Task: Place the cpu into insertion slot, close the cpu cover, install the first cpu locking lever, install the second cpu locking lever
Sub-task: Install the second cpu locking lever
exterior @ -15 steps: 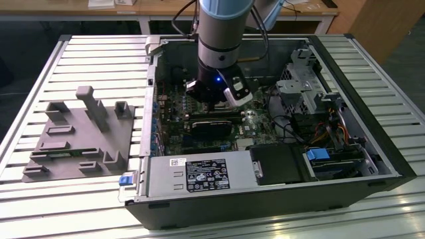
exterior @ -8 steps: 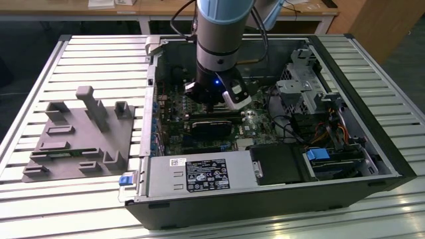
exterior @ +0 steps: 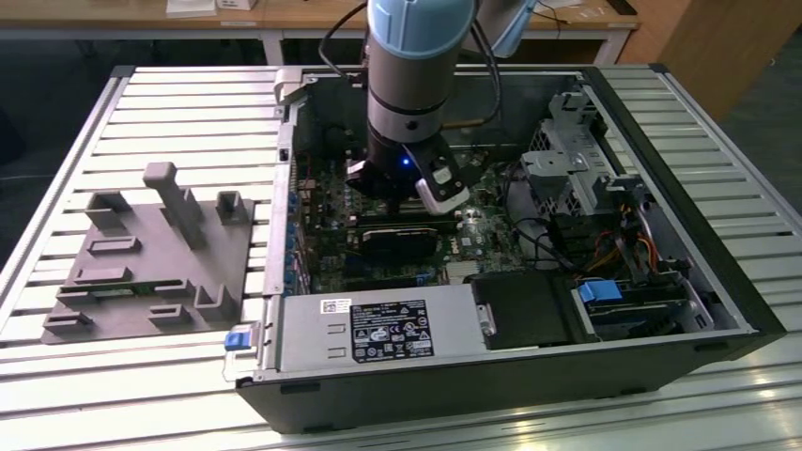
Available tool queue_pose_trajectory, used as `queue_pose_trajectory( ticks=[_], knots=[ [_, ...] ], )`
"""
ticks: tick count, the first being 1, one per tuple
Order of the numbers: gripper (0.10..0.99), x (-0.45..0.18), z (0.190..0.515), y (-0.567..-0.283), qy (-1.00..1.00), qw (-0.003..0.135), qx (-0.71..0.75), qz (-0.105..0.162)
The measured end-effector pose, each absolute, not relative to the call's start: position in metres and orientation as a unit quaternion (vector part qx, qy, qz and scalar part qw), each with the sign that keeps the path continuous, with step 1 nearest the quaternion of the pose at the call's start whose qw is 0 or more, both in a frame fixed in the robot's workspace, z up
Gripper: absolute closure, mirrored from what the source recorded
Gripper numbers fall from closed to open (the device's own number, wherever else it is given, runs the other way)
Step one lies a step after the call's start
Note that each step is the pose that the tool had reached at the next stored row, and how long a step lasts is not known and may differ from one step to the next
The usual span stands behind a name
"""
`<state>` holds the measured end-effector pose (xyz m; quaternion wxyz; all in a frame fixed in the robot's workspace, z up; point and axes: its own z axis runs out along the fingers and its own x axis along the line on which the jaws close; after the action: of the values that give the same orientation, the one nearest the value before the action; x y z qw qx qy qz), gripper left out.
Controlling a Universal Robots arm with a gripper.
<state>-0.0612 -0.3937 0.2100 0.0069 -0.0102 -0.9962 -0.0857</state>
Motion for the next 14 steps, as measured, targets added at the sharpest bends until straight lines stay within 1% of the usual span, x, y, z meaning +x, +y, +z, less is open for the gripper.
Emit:
queue_pose_trajectory(
  ticks=[5, 14],
  knots=[
    [0.98, -0.0625, 0.2057, -0.394, -0.996, 0.007, -0.01, -0.087],
    [0.98, -0.0687, 0.1999, -0.3958, -0.995, 0.007, -0.01, -0.103]
  ],
)
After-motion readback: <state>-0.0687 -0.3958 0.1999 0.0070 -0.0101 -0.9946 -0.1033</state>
